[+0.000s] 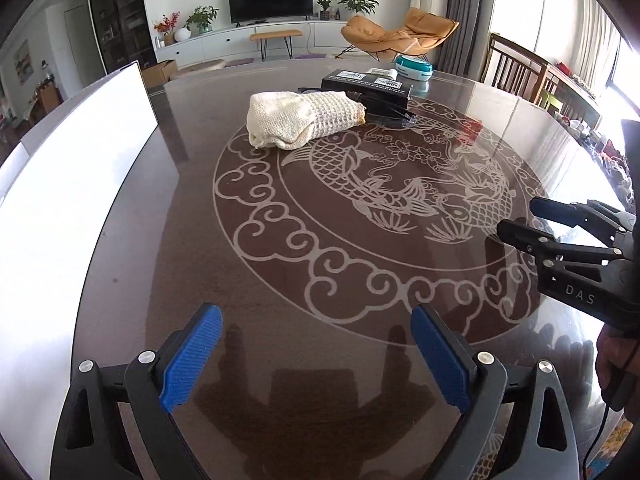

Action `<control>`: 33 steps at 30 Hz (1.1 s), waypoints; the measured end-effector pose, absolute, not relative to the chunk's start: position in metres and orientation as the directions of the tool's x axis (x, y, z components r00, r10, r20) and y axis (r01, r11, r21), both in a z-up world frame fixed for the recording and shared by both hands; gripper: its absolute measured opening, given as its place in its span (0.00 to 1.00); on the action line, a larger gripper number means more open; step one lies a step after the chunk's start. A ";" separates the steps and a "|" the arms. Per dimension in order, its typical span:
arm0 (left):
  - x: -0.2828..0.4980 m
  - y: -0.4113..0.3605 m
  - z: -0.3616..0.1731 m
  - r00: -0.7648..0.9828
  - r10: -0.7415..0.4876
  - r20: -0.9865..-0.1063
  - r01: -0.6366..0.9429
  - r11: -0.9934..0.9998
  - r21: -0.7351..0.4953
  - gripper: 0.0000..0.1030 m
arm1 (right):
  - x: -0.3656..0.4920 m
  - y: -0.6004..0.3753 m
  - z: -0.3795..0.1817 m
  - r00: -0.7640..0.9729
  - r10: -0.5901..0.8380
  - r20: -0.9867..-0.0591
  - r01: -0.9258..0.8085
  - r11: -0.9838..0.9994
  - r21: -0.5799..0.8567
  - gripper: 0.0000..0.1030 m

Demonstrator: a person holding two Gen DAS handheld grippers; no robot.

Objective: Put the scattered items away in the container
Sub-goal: 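Return both open tools from the container to the table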

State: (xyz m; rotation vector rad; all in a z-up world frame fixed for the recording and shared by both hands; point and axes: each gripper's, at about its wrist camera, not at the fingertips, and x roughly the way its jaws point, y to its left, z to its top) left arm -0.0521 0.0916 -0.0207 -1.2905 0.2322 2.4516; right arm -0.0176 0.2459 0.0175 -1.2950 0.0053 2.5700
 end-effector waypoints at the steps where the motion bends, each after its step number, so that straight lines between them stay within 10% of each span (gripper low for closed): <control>1: -0.054 0.092 -0.022 -0.519 0.236 -0.822 -0.388 -0.922 -0.019 0.93 | -0.018 0.247 0.017 -0.571 0.229 -0.788 -0.238 -0.965 -0.108 0.58; 33: -0.076 0.099 -0.030 -0.512 0.241 -0.824 -0.404 -0.914 -0.017 1.00 | -0.018 0.263 0.014 -0.571 0.216 -0.792 -0.310 -0.950 -0.035 0.76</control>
